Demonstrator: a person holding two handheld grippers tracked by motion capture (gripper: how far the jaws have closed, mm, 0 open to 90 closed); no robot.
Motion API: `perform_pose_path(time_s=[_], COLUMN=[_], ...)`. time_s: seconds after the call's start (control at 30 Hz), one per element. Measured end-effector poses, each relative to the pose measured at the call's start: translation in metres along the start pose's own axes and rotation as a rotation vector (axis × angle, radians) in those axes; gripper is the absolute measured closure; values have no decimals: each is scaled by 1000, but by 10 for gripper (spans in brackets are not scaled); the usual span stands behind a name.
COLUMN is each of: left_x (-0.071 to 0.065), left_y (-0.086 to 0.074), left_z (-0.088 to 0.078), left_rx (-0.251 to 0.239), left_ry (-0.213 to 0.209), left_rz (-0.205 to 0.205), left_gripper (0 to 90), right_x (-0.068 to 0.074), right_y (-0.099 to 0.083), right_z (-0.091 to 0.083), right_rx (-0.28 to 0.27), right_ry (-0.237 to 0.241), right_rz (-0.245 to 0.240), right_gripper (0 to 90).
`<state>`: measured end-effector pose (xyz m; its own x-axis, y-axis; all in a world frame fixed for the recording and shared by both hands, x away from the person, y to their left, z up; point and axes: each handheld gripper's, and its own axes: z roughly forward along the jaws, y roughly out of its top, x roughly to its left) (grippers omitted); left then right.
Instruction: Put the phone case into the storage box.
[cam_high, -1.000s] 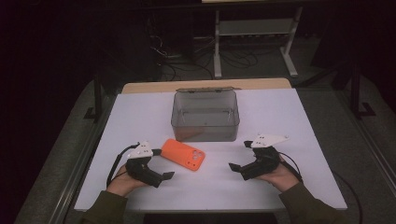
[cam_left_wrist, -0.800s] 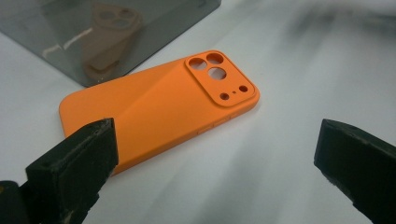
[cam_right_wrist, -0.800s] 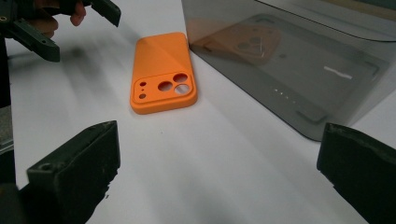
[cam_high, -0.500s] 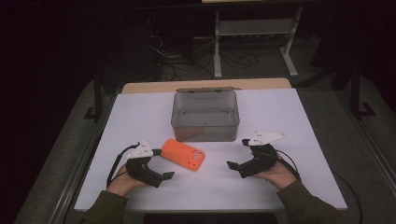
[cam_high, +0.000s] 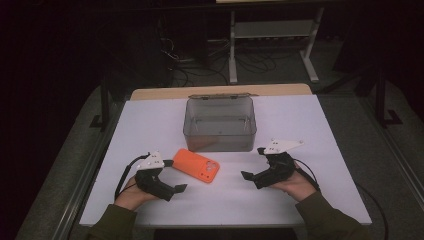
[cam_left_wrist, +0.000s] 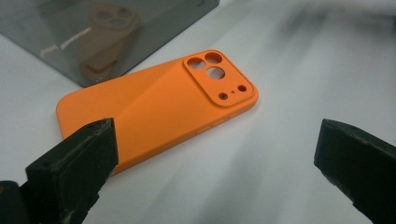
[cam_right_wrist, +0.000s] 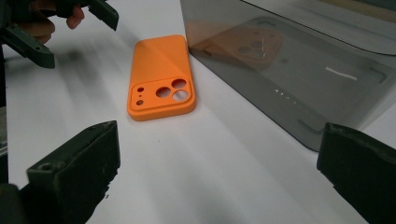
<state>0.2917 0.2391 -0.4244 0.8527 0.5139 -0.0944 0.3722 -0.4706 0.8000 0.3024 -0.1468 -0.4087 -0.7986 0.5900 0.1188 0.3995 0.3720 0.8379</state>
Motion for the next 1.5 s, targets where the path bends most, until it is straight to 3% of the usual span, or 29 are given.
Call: perform_pose_path(time_s=[1.5], left_x=[0], left_y=[1], left_z=[1], left_rx=[2], left_ry=[-7], left_rz=[2], left_gripper=[0], right_x=[3], right_y=[16], right_z=[19], right_rx=[8], right_ry=[24], right_rz=[-28], right_gripper=[0])
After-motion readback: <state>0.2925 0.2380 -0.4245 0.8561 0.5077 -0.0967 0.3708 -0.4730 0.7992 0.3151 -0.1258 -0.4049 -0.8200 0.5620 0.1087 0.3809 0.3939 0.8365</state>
